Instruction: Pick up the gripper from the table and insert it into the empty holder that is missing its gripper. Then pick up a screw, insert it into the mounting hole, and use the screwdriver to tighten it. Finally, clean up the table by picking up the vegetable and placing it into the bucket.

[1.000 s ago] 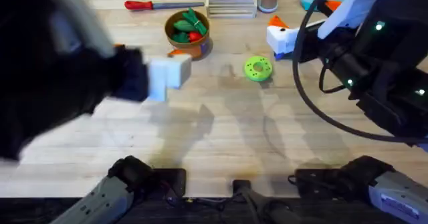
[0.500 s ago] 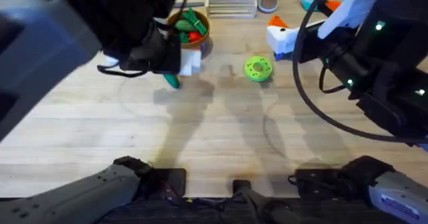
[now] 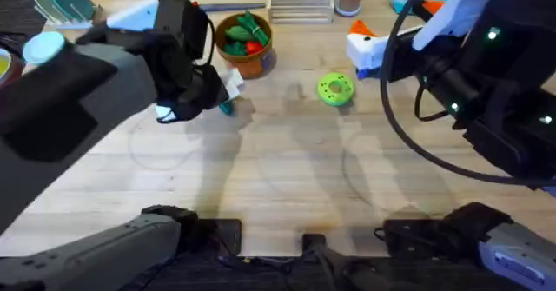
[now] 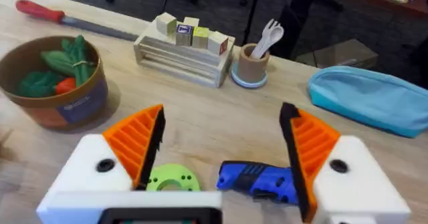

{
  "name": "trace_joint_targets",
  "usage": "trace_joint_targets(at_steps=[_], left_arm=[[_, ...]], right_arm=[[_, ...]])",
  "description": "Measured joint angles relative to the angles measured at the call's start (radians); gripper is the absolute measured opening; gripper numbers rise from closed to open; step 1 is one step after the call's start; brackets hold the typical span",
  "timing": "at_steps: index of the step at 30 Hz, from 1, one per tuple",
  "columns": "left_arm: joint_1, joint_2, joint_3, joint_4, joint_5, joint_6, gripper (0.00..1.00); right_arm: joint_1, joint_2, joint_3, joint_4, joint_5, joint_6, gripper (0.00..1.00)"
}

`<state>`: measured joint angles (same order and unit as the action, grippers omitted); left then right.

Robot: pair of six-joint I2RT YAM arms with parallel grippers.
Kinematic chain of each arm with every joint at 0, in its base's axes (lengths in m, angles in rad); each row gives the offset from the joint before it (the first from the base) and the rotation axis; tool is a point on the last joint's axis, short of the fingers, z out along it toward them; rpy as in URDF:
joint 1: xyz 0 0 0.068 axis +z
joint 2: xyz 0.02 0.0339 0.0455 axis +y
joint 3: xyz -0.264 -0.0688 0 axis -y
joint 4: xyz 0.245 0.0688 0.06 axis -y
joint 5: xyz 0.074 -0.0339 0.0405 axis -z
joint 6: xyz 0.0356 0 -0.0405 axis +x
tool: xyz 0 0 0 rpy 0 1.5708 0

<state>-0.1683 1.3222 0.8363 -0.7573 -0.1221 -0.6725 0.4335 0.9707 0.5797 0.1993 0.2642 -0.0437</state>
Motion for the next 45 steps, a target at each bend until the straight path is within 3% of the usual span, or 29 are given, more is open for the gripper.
trace_joint_targets(at_steps=[8,16,21,27,28,32,35,37,41,45], left_arm=[[0.004,0.089,-0.035,0.163,0.022,-0.012,0.993],[0.004,0.163,-0.035,0.173,0.025,-0.017,0.993],[0.004,0.163,-0.035,0.187,0.024,-0.018,0.904],[0.005,0.188,-0.031,0.204,-0.008,-0.018,0.883],[0.006,0.193,-0.028,0.204,-0.013,-0.019,0.816],[0.011,0.204,-0.025,0.209,-0.035,-0.019,0.351],[0.011,0.202,-0.022,0.211,-0.034,-0.02,0.068],[0.011,0.202,-0.022,0.211,-0.032,-0.02,0.016],[0.011,0.196,-0.016,0.18,-0.027,-0.02,0.022],[0.011,0.162,0.007,0.042,-0.006,-0.017,0.022]], right_arm=[[0.0,0.0,0.0,0.0,0.0,0.0,0.992],[0.0,0.0,0.0,0.0,0.0,0.0,0.991],[0.0,0.0,0.0,0.0,0.0,0.0,0.991],[0.0,0.0,0.0,0.0,0.0,0.0,0.992],[0.0,0.0,0.0,0.0,0.0,0.0,0.992],[0.0,0.0,0.0,0.0,0.0,0.0,0.994],[0.0,0.0,0.0,0.001,0.0,0.0,0.992],[0.0,0.0,0.0,0.001,0.0,0.0,0.993],[0.0,0.0,0.0,0.001,0.0,0.0,0.992],[0.0,0.0,0.0,0.001,0.0,0.0,0.992]])
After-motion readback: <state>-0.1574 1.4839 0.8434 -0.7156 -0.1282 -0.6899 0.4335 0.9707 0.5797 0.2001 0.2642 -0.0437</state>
